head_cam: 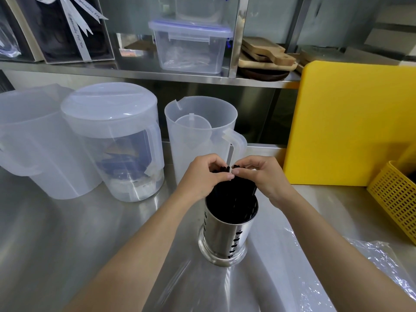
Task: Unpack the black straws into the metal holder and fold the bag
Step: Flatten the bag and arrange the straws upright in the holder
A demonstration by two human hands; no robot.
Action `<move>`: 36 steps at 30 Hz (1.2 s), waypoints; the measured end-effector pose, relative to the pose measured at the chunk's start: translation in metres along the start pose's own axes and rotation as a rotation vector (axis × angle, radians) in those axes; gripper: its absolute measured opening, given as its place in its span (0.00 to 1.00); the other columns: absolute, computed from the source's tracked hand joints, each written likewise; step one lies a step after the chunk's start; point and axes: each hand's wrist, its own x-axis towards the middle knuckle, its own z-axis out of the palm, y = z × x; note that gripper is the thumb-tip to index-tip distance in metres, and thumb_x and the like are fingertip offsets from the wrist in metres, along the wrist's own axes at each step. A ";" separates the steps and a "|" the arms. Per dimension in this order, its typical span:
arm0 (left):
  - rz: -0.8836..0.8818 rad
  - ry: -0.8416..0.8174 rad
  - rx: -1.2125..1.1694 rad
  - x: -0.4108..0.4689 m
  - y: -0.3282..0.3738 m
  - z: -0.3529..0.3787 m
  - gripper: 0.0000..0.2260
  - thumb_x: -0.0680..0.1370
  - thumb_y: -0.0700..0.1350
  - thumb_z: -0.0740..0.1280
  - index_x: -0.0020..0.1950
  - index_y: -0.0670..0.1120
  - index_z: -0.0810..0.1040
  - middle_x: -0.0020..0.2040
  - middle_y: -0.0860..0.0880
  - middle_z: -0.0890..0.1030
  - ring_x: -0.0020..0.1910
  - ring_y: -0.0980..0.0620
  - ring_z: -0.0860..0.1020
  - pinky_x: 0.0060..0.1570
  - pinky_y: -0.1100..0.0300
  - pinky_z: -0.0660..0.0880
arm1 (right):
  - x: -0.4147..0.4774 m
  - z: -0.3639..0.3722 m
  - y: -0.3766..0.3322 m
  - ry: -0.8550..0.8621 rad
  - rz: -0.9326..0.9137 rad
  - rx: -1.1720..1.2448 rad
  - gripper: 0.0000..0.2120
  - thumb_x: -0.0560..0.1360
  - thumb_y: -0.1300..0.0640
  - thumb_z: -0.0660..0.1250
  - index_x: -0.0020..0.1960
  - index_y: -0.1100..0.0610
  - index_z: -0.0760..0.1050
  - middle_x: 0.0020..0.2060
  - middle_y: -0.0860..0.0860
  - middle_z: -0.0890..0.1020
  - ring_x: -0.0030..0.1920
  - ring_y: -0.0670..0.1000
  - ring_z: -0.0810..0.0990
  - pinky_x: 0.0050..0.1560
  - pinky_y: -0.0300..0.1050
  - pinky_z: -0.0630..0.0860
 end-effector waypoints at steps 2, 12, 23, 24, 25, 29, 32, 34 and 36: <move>0.018 -0.014 0.007 0.000 0.000 0.000 0.05 0.70 0.41 0.72 0.39 0.50 0.78 0.38 0.53 0.81 0.43 0.53 0.79 0.49 0.59 0.74 | -0.001 -0.001 -0.002 -0.002 -0.004 0.000 0.04 0.73 0.62 0.68 0.42 0.55 0.80 0.35 0.46 0.80 0.36 0.34 0.79 0.32 0.25 0.73; 0.038 -0.079 0.073 0.004 0.017 -0.006 0.16 0.71 0.42 0.72 0.56 0.50 0.75 0.51 0.52 0.80 0.54 0.56 0.77 0.48 0.70 0.67 | 0.004 -0.008 -0.024 0.008 -0.126 -0.031 0.03 0.71 0.62 0.70 0.42 0.56 0.81 0.35 0.46 0.81 0.36 0.35 0.79 0.36 0.22 0.71; 0.029 -0.049 0.107 0.004 0.019 -0.001 0.04 0.71 0.43 0.72 0.41 0.51 0.79 0.41 0.54 0.80 0.47 0.53 0.79 0.44 0.67 0.71 | 0.002 -0.014 -0.015 -0.006 -0.071 0.020 0.05 0.71 0.63 0.69 0.41 0.55 0.81 0.35 0.46 0.82 0.35 0.38 0.80 0.37 0.25 0.74; 0.040 -0.043 0.108 0.004 0.021 -0.001 0.04 0.71 0.44 0.72 0.40 0.50 0.78 0.42 0.53 0.81 0.47 0.55 0.78 0.44 0.68 0.70 | 0.002 -0.014 -0.017 -0.006 -0.084 0.017 0.04 0.71 0.63 0.69 0.42 0.56 0.81 0.35 0.47 0.82 0.35 0.38 0.80 0.37 0.25 0.73; 0.050 -0.038 0.115 0.004 0.024 -0.002 0.04 0.71 0.44 0.72 0.40 0.50 0.78 0.44 0.52 0.81 0.48 0.56 0.77 0.45 0.68 0.69 | 0.002 -0.014 -0.019 -0.007 -0.099 0.012 0.04 0.71 0.63 0.70 0.42 0.56 0.82 0.35 0.47 0.82 0.35 0.37 0.80 0.37 0.24 0.73; 0.103 -0.051 0.117 0.004 0.035 -0.010 0.05 0.71 0.45 0.71 0.39 0.51 0.76 0.49 0.52 0.81 0.54 0.55 0.76 0.58 0.61 0.68 | 0.000 -0.016 -0.031 -0.018 -0.160 0.022 0.07 0.70 0.64 0.70 0.42 0.53 0.82 0.34 0.47 0.81 0.36 0.36 0.79 0.38 0.22 0.72; 0.127 -0.072 0.104 0.002 0.043 -0.015 0.05 0.72 0.44 0.71 0.40 0.48 0.75 0.48 0.52 0.81 0.56 0.55 0.76 0.60 0.58 0.68 | -0.002 -0.020 -0.042 -0.026 -0.214 0.046 0.08 0.69 0.65 0.70 0.40 0.52 0.81 0.30 0.42 0.81 0.35 0.36 0.79 0.39 0.22 0.71; 0.142 -0.072 0.100 0.001 0.047 -0.015 0.05 0.73 0.45 0.70 0.42 0.46 0.74 0.45 0.53 0.80 0.53 0.56 0.77 0.57 0.60 0.70 | -0.003 -0.021 -0.048 -0.033 -0.248 0.070 0.08 0.69 0.65 0.71 0.40 0.53 0.82 0.29 0.41 0.82 0.35 0.38 0.79 0.40 0.25 0.73; 0.152 -0.065 0.087 0.001 0.050 -0.016 0.05 0.74 0.45 0.69 0.43 0.46 0.73 0.43 0.55 0.80 0.50 0.57 0.78 0.52 0.63 0.72 | -0.003 -0.022 -0.052 -0.040 -0.270 0.070 0.07 0.69 0.65 0.71 0.39 0.53 0.82 0.30 0.42 0.83 0.36 0.40 0.80 0.41 0.28 0.74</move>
